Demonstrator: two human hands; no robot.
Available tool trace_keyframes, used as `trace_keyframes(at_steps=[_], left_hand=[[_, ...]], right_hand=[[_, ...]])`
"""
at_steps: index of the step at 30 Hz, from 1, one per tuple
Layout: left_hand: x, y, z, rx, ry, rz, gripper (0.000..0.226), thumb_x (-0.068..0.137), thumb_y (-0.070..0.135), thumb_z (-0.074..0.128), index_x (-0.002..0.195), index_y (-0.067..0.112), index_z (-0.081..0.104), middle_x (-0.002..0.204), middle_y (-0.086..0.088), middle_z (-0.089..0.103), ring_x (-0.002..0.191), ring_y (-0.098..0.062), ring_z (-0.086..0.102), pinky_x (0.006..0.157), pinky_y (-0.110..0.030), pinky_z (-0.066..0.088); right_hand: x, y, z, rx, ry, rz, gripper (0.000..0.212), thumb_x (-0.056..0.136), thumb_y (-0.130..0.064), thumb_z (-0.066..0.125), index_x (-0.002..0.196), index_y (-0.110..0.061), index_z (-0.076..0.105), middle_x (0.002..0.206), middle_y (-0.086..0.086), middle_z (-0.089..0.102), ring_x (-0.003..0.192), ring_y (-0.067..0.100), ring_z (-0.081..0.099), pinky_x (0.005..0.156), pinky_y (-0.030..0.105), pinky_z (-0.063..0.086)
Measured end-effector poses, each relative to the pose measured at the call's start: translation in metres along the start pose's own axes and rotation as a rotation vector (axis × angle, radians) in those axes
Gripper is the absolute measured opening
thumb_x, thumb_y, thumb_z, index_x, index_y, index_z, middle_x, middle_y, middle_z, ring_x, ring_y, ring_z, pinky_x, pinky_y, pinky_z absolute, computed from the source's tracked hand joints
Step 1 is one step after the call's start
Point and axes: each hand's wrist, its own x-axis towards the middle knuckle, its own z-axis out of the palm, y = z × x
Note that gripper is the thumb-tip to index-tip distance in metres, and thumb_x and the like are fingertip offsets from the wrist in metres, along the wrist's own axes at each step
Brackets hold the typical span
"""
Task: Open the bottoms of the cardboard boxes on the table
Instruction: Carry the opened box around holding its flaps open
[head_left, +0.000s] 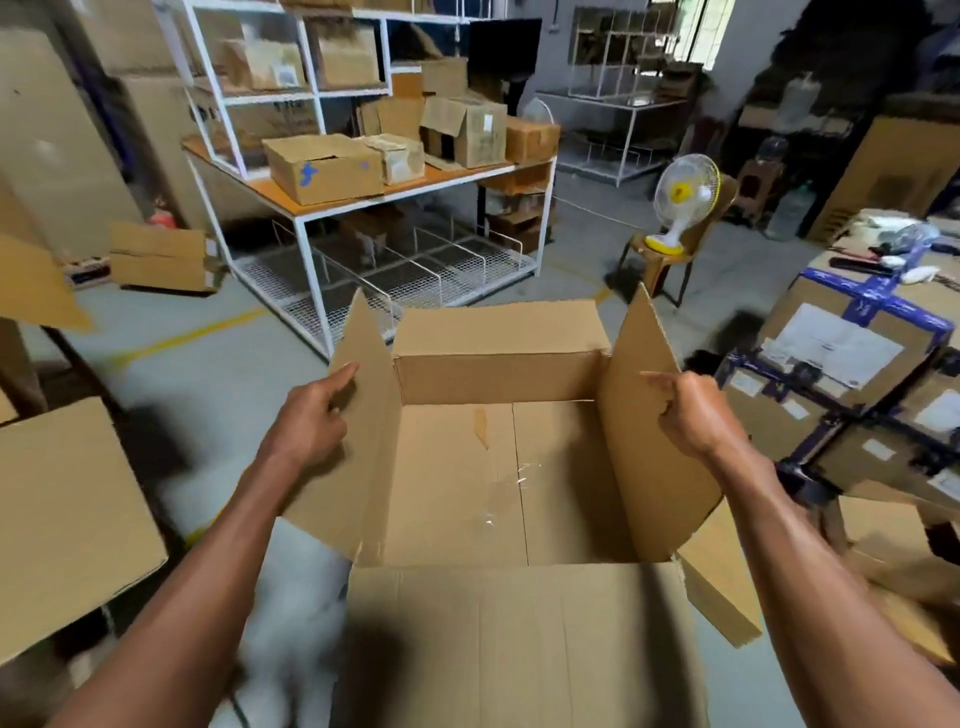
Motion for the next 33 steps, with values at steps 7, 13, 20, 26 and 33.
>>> trace_keyframes(at_steps=[7,13,20,26,33], left_hand=[[0.125,-0.040,-0.028,0.053,0.070,-0.085,0.076,0.080,-0.010,0.049,0.148,0.026,0.047,0.146,-0.008,0.054,0.136,-0.027,0.049,0.113,-0.030,0.035],[0.208,-0.072,-0.071,0.077,0.169,-0.179,0.078,0.080,-0.012,0.051,0.149,0.023,0.045,0.148,-0.008,0.051,0.136,-0.025,0.049,0.111,-0.026,0.034],[0.298,-0.107,-0.113,0.127,0.292,-0.339,0.078,0.086,-0.011,0.053,0.152,0.028,0.039,0.150,-0.009,0.048,0.133,-0.024,0.052,0.110,-0.031,0.042],[0.360,-0.127,-0.155,0.142,0.404,-0.477,0.082,0.085,-0.012,0.054,0.153,0.029,0.036,0.144,-0.017,0.054,0.114,-0.033,0.065,0.091,-0.039,0.055],[0.425,-0.184,-0.213,0.213,0.529,-0.609,0.082,0.087,-0.009,0.061,0.153,0.034,0.035,0.155,-0.012,0.041,0.072,-0.013,0.063,0.049,-0.024,0.053]], right_hand=[[0.179,-0.078,0.035,-0.008,-0.056,-0.153,0.074,0.076,0.015,0.051,0.143,-0.017,0.056,0.138,0.013,0.061,0.123,0.031,0.060,0.098,0.036,0.050],[0.302,-0.154,0.081,0.035,-0.097,-0.273,0.073,0.075,0.016,0.053,0.140,-0.018,0.058,0.134,0.014,0.064,0.116,0.033,0.065,0.094,0.038,0.053],[0.456,-0.267,0.142,0.081,-0.181,-0.450,0.070,0.078,0.015,0.052,0.137,-0.022,0.061,0.108,0.025,0.072,0.085,0.033,0.068,0.071,0.034,0.052],[0.567,-0.375,0.189,0.057,-0.236,-0.628,0.063,0.083,0.009,0.056,0.136,-0.024,0.061,0.111,0.027,0.070,0.092,0.037,0.069,0.074,0.038,0.051],[0.654,-0.507,0.244,0.116,-0.344,-0.780,0.063,0.085,0.012,0.058,0.138,-0.021,0.060,0.125,0.027,0.064,0.106,0.042,0.064,0.088,0.042,0.052]])
